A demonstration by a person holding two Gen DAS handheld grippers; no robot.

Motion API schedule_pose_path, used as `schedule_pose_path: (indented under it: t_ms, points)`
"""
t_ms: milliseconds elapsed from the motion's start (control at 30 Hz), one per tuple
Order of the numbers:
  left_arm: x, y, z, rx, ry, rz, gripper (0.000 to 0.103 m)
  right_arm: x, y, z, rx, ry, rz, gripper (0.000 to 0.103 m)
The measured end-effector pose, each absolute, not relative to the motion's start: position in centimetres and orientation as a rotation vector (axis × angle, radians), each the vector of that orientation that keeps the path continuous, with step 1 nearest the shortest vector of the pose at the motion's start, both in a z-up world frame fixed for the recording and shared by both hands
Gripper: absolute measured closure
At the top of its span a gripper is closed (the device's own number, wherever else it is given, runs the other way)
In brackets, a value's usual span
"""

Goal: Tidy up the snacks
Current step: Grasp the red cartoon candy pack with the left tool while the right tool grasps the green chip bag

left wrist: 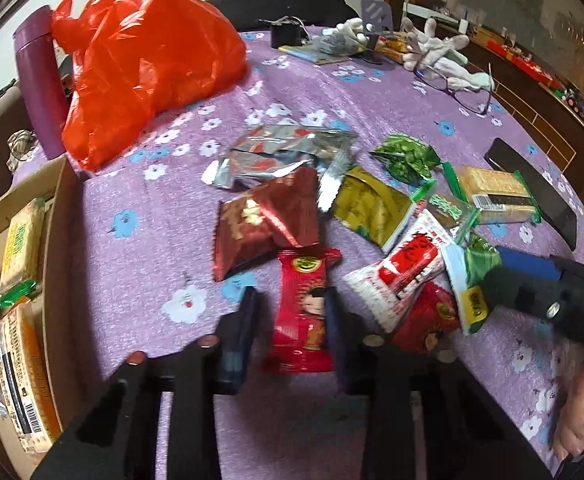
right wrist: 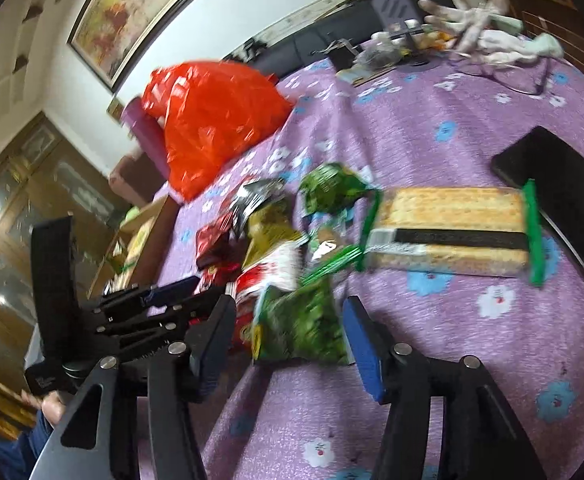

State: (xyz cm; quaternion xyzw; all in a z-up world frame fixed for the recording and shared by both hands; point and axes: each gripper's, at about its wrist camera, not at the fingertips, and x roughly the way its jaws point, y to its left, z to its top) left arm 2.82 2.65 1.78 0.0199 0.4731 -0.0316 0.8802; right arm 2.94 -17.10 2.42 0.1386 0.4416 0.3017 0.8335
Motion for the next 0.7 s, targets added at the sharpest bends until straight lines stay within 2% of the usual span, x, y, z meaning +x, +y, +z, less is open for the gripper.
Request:
schedule_pose_path:
  t_ms: [167,200,300,700]
  points:
    - [3.0,3.3,1.7,0.003,0.961,-0.075,0.084,2.2,-14.9,2.4,0.123,0.908,0.583,0.042]
    - [2.9,3.2,1.8,0.008,0.955,-0.076,0.084,2.1,-14.6,2.4,0.112,0.906,0.588,0.049]
    - [3.0,3.3,1.9,-0.018,0.954,-0.099,0.085,1.9,-14.6,2.5,0.104,0.889,0.601,0.056]
    - [2.3,2.7,3.4,-0.055,0.898,-0.164,0.085,2.6,-17.0,3.6,0.251,0.829,0.593,0.057]
